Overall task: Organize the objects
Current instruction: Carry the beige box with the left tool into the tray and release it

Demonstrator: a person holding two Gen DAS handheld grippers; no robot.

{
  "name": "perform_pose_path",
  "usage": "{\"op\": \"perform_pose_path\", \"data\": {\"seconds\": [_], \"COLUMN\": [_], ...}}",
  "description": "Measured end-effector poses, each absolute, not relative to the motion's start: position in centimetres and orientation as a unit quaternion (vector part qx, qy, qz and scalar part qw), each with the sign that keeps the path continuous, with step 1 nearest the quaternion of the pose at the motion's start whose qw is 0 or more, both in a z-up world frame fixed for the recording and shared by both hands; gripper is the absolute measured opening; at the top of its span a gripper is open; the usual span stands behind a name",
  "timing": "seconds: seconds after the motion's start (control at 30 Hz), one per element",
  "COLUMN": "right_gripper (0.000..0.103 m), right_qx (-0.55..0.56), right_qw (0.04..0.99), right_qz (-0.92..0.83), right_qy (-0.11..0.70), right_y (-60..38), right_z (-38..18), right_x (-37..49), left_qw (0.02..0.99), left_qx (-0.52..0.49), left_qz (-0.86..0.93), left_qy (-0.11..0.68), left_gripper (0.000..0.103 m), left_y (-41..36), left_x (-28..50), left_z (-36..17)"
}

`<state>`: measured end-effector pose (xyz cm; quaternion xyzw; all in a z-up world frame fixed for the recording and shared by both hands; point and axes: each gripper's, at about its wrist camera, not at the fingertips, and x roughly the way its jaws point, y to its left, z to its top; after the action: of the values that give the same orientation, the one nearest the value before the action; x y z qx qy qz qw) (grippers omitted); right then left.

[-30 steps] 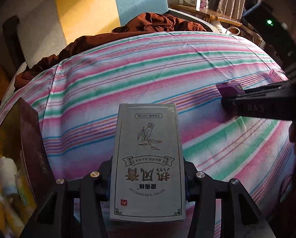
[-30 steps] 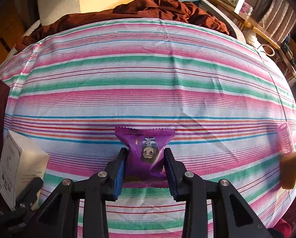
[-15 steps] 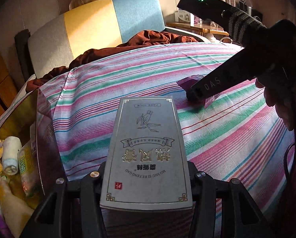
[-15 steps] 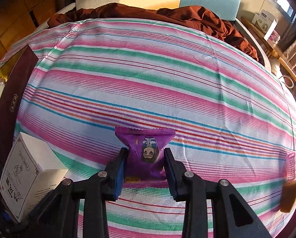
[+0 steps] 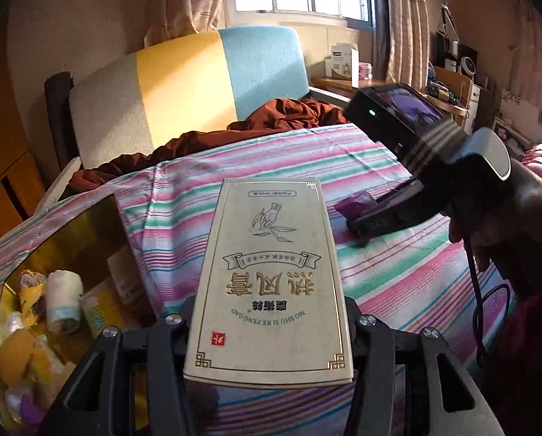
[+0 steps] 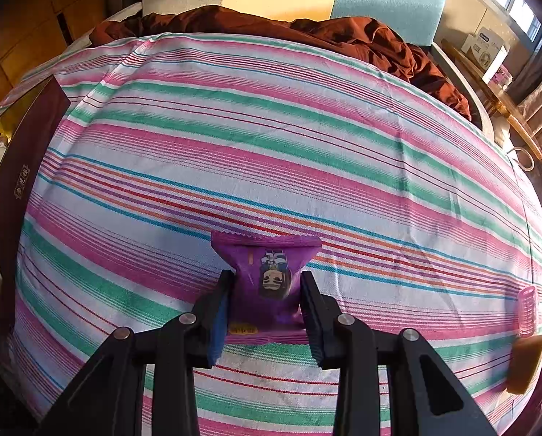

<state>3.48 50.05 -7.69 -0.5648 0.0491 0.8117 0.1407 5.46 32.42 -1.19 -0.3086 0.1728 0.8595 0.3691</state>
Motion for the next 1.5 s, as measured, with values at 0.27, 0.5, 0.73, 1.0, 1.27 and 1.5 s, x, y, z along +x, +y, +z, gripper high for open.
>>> {"op": "perform_pose_path", "data": {"seconds": [0.27,0.5,0.73,1.0,1.27,1.5], "right_gripper": [0.036,0.036,0.035,0.035,0.035,0.035], "right_qx": [-0.564,-0.565,-0.565,-0.567,-0.536,-0.479], "right_qw": [0.146,0.148,0.149,0.16,0.14,0.039], "right_qz": [0.812,0.811,0.811,0.808,0.832,0.877], "right_qy": [0.034,0.026,0.021,0.013,0.029,0.014], "right_y": [49.2,49.7,49.7,49.4,45.4,35.2], "right_z": [-7.5,-7.9,-7.9,-7.6,-4.3,0.1], "right_x": [3.5,2.7,2.7,3.0,1.5,-2.2], "left_qw": [0.277,0.182,0.13,0.127,0.133,0.122], "left_qx": [-0.356,-0.406,-0.42,-0.404,-0.372,-0.365], "left_qz": [0.887,0.894,0.897,0.905,0.917,0.922], "left_qy": [0.1,0.048,0.039,0.044,0.051,0.034], "left_gripper": [0.052,0.052,0.053,0.067,0.074,0.084], "left_y": [24.3,17.9,14.9,13.1,11.2,9.4], "left_x": [-0.4,-6.4,-10.9,-9.1,-6.1,-4.9], "left_z": [0.5,-1.4,-2.4,-1.9,-0.1,1.0]}}
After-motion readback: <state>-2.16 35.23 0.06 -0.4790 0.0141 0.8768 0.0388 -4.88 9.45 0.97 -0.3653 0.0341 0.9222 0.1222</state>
